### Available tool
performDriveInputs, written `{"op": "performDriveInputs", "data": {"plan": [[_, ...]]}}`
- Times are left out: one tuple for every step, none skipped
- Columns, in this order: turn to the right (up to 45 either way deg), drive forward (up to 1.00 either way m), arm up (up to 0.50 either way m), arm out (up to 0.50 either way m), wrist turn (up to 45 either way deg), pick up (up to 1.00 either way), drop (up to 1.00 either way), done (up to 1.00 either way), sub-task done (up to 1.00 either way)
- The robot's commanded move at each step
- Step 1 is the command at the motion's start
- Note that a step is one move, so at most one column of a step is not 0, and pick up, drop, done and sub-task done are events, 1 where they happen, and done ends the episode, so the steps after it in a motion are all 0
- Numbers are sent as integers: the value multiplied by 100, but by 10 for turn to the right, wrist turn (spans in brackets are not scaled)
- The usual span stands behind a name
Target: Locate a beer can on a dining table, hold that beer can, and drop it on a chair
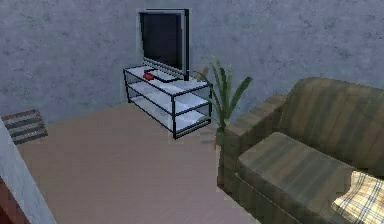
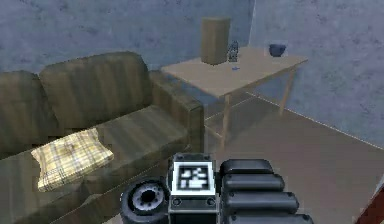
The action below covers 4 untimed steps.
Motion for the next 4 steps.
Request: {"op": "performDriveInputs", "data": {"plan": [[30,0,0,0,0,0,0,0,0],[0,55,0,0,0,0,0,0,0],[-390,0,0,0,0,0,0,0,0],[-30,0,0,0,0,0,0,0,0]]}}
